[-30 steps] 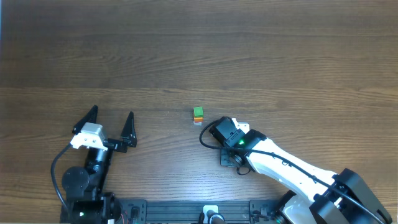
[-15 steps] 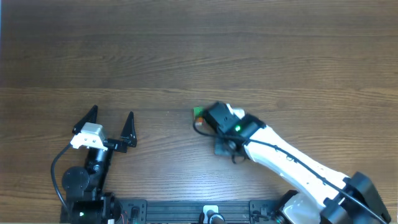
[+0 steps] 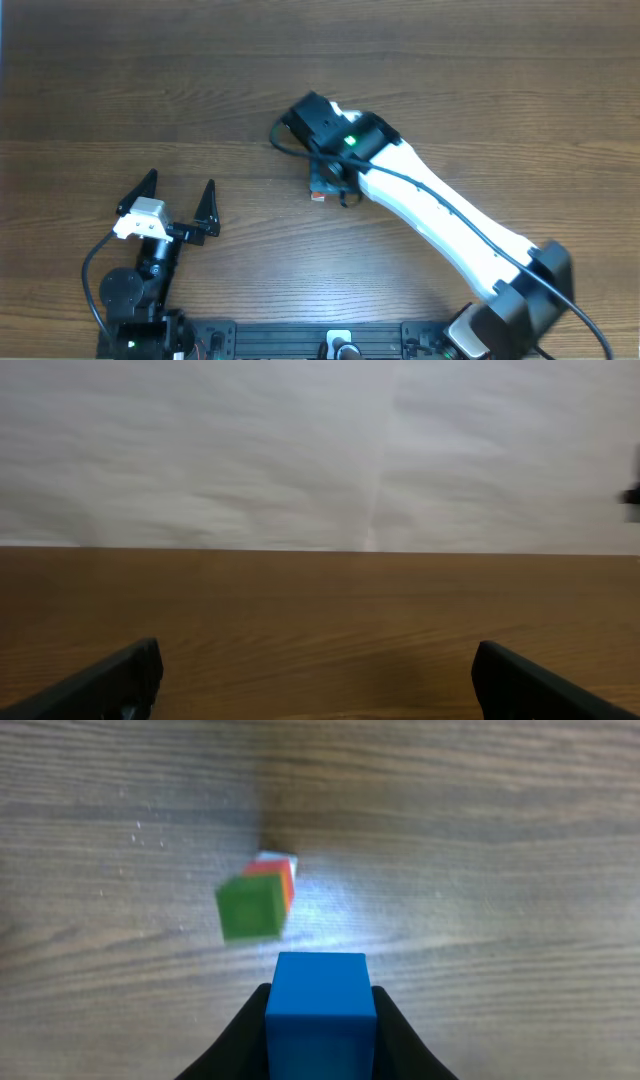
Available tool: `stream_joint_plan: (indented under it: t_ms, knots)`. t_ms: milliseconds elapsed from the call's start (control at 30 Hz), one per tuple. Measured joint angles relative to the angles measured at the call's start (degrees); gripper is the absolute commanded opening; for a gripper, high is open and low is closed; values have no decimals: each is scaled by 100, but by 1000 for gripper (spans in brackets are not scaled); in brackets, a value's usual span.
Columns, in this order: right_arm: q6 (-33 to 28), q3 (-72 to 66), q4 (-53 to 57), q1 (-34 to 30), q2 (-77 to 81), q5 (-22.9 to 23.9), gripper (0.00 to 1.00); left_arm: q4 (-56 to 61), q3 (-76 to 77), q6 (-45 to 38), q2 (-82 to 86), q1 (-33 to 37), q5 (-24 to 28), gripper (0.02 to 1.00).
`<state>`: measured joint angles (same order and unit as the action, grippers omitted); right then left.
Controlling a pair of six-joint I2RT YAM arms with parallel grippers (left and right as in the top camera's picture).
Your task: Stack Cubes
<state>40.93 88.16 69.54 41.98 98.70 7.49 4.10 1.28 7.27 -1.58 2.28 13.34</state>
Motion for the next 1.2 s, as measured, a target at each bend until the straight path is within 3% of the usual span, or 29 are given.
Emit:
stream_joint_plan:
  t_ms: [267,1200]
  knots:
    - [-68,426,33,0,678,-50,12,-2,0,0,0,0,0,998]
    - [-68,433,-140,157,901,-155,9,-2,0,0,0,0,0,998]
